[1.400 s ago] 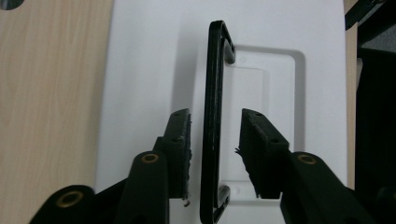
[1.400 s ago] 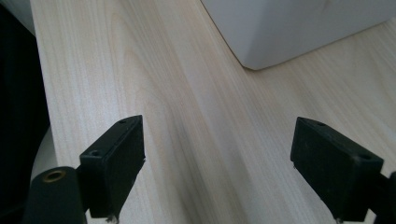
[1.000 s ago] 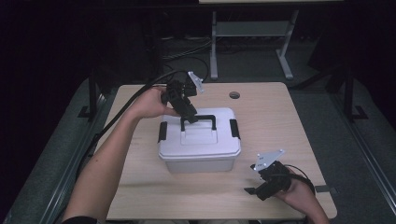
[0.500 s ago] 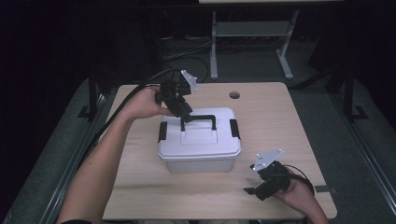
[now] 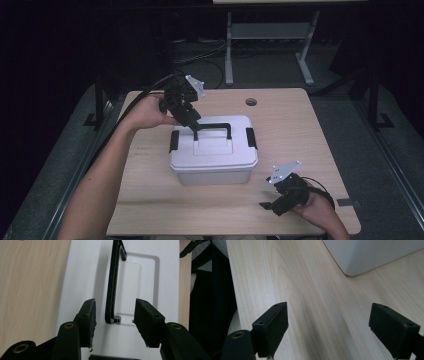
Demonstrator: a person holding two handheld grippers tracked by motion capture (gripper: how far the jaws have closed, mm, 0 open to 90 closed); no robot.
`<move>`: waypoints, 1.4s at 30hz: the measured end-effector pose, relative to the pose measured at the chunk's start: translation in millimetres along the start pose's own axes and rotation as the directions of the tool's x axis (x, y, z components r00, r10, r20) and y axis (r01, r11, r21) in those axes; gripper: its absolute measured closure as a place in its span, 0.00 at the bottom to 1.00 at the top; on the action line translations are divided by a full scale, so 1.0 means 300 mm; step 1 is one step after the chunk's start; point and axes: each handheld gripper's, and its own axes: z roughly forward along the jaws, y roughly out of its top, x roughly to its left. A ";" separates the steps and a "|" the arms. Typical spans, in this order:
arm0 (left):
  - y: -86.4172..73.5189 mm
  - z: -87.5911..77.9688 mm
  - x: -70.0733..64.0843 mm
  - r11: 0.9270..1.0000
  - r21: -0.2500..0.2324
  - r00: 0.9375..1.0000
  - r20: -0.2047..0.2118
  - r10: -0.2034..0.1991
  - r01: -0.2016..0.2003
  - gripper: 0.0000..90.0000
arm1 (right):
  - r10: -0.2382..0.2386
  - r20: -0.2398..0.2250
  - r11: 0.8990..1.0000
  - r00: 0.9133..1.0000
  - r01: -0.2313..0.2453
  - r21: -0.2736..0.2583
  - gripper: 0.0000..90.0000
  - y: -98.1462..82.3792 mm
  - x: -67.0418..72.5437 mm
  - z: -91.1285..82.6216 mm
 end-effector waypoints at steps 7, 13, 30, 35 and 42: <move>-0.021 -0.001 -0.001 1.000 -0.005 1.000 -0.007 -0.006 0.006 0.51 | 0.014 -0.006 1.000 1.000 -0.014 0.011 0.17 -0.005 0.001 0.003; -0.034 -0.003 -0.003 1.000 -0.013 1.000 -0.009 -0.014 0.014 0.47 | 0.020 0.003 1.000 1.000 -0.020 0.004 0.17 -0.010 0.000 -0.003; -0.097 -0.043 -0.015 0.999 -0.026 0.998 -0.039 -0.040 0.039 0.40 | 0.013 0.007 1.000 1.000 -0.013 0.007 0.17 -0.017 -0.008 0.000; -0.122 -0.050 -0.021 0.999 -0.022 0.998 -0.042 -0.045 0.044 0.39 | 0.007 0.007 1.000 1.000 -0.007 0.011 0.17 -0.012 -0.008 0.003; -0.163 -0.061 -0.027 0.997 -0.038 0.996 -0.044 -0.073 0.071 0.39 | -0.002 0.012 1.000 1.000 0.002 0.012 0.17 -0.010 -0.008 0.004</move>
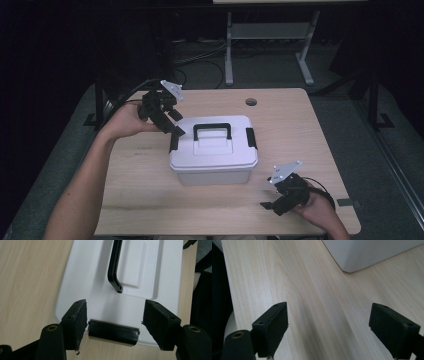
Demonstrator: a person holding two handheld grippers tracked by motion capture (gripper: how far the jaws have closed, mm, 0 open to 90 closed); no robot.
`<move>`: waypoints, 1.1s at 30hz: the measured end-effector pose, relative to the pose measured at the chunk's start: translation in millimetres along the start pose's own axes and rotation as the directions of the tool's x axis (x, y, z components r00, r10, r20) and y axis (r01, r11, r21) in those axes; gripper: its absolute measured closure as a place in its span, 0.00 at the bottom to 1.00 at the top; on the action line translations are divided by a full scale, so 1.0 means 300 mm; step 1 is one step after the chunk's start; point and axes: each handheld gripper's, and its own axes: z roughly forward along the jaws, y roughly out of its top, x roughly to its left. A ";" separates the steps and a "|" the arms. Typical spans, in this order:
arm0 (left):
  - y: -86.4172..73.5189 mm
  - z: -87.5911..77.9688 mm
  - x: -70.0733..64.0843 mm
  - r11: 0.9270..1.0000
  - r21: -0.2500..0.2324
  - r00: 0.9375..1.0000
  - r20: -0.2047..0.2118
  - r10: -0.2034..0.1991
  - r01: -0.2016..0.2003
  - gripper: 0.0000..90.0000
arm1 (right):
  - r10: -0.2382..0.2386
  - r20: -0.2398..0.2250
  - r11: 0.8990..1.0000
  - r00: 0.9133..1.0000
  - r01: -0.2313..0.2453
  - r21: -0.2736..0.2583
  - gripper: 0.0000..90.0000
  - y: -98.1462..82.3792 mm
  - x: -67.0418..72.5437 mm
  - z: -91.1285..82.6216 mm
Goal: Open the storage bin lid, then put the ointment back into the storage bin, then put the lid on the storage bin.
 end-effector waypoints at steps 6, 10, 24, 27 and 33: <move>-0.018 -0.007 -0.005 1.000 -0.003 1.000 -0.004 0.000 0.000 0.39 | 0.001 0.000 1.000 1.000 -0.001 0.004 0.17 0.000 0.004 0.002; -0.029 -0.007 -0.013 1.000 0.002 1.000 -0.007 0.000 0.000 0.39 | -0.004 0.002 1.000 1.000 0.004 0.002 0.17 0.002 0.006 0.003; -0.077 -0.027 -0.020 1.000 -0.017 1.000 -0.013 -0.019 0.019 0.38 | 0.006 0.003 1.000 1.000 -0.006 0.007 0.17 -0.004 0.006 0.007; -0.083 -0.033 -0.023 1.000 -0.016 1.000 -0.017 -0.020 0.020 0.38 | 0.006 0.003 1.000 1.000 -0.006 0.009 0.17 -0.003 0.006 0.007; -0.095 -0.040 -0.026 0.999 -0.023 1.000 -0.017 -0.026 0.026 0.38 | 0.012 0.002 1.000 1.000 -0.012 0.006 0.17 -0.003 0.008 0.005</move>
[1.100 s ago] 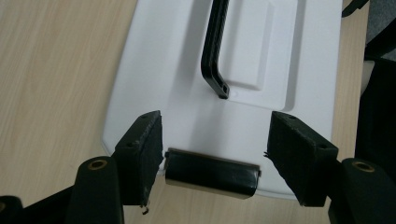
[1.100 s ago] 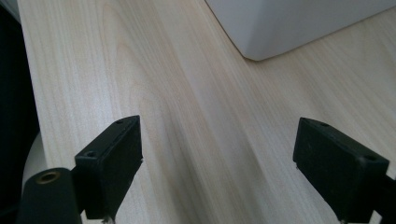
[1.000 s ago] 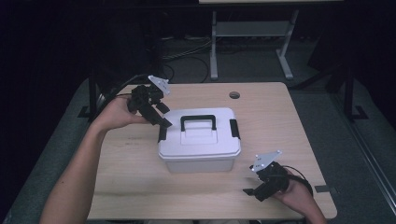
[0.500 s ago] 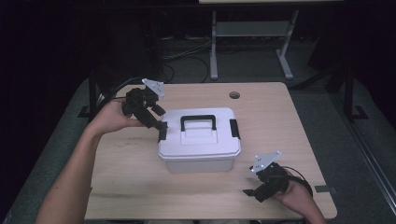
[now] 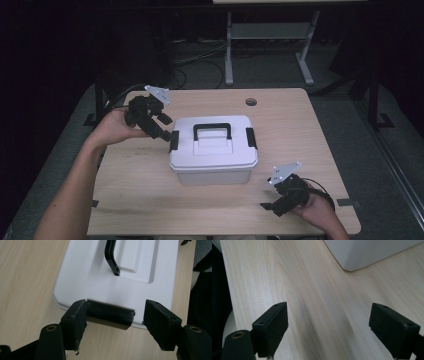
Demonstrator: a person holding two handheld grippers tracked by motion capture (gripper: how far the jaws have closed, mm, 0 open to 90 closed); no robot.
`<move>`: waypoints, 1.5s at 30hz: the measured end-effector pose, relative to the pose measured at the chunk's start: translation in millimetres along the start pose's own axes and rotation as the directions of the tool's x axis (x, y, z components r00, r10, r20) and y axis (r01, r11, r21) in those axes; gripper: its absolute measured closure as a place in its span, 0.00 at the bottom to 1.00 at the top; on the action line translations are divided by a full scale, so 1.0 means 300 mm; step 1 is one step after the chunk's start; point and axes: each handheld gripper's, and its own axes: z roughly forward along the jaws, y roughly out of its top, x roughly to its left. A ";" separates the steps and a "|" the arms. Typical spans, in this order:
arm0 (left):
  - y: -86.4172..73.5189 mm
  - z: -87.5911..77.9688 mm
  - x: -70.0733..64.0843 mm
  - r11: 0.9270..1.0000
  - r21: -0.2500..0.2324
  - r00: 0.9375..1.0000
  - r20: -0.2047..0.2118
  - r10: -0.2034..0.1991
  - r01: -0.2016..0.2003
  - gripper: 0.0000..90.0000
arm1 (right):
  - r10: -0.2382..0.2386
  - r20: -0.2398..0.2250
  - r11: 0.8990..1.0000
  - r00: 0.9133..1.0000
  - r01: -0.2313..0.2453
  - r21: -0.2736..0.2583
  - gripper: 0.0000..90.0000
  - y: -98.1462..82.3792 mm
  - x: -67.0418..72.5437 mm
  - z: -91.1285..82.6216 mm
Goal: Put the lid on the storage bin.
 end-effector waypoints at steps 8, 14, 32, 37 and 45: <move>-0.032 0.001 0.000 1.000 -0.005 1.000 0.001 -0.017 0.017 0.38 | -0.001 -0.003 1.000 1.000 0.001 0.001 0.17 0.000 -0.003 0.004; -0.049 -0.001 -0.012 1.000 -0.004 1.000 -0.001 -0.022 0.022 0.38 | -0.001 0.000 1.000 1.000 0.001 0.004 0.17 0.000 -0.001 0.005; -0.121 0.006 -0.031 0.999 0.004 0.999 -0.006 -0.040 0.040 0.38 | 0.000 0.003 1.000 1.000 0.000 0.004 0.17 -0.005 -0.004 0.005; -0.149 0.004 -0.038 0.999 0.000 0.999 -0.007 -0.053 0.053 0.38 | -0.002 0.003 1.000 1.000 0.002 0.007 0.17 -0.005 -0.005 0.007; -0.186 0.004 -0.048 0.998 -0.006 0.998 -0.013 -0.069 0.069 0.38 | -0.004 0.000 1.000 1.000 0.004 0.014 0.17 -0.003 -0.004 0.012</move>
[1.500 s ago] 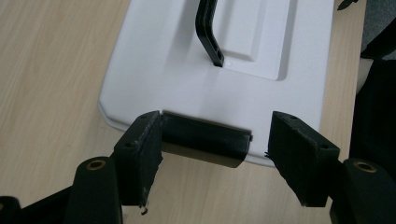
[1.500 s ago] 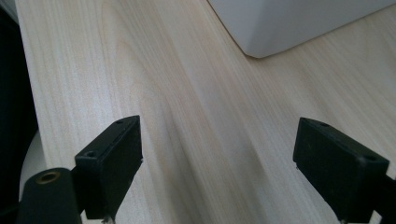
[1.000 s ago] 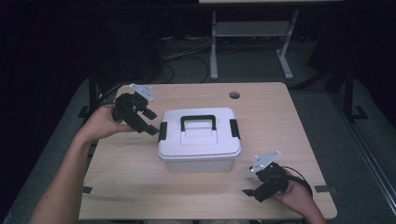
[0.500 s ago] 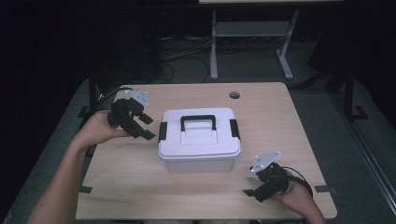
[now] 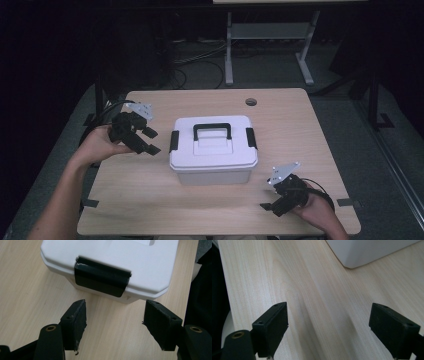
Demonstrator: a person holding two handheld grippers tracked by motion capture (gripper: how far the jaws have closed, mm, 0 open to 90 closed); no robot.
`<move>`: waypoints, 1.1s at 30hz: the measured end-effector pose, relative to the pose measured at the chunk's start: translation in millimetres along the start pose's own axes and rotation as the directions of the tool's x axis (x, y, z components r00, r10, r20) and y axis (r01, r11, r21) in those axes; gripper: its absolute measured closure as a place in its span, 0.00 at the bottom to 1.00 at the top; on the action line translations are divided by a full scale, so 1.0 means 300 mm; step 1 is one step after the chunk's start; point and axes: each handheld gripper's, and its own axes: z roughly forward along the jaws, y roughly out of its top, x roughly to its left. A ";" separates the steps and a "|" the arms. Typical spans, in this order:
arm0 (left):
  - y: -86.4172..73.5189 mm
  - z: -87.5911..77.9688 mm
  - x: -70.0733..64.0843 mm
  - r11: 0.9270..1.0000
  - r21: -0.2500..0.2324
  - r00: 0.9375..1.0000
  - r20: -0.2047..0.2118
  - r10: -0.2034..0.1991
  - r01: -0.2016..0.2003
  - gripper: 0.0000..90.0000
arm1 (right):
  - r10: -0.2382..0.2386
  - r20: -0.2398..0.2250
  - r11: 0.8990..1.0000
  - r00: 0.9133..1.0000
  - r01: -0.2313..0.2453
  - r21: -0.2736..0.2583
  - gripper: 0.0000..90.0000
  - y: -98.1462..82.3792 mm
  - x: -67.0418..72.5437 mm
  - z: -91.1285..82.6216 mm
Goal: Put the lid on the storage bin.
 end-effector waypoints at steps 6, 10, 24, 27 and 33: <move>-0.025 0.001 -0.007 1.000 -0.006 1.000 -0.005 -0.010 0.010 0.37 | 0.005 0.000 1.000 1.000 -0.005 -0.002 0.17 -0.001 0.001 -0.001; -0.040 0.000 -0.011 1.000 -0.007 1.000 -0.010 -0.014 0.014 0.37 | 0.002 0.001 1.000 1.000 -0.002 0.000 0.17 -0.003 0.001 0.000; -0.097 0.016 -0.025 0.999 -0.015 0.999 -0.016 -0.041 0.041 0.33 | 0.005 0.003 1.000 1.000 -0.005 0.005 0.17 -0.008 0.002 0.005; -0.107 0.019 -0.028 0.999 -0.021 0.999 -0.021 -0.045 0.045 0.32 | 0.012 0.004 1.000 1.000 -0.012 0.006 0.17 -0.010 0.003 0.005; -0.134 0.027 -0.032 0.998 -0.022 0.998 -0.024 -0.057 0.056 0.31 | 0.011 0.002 1.000 1.000 -0.011 0.007 0.17 -0.011 0.004 0.006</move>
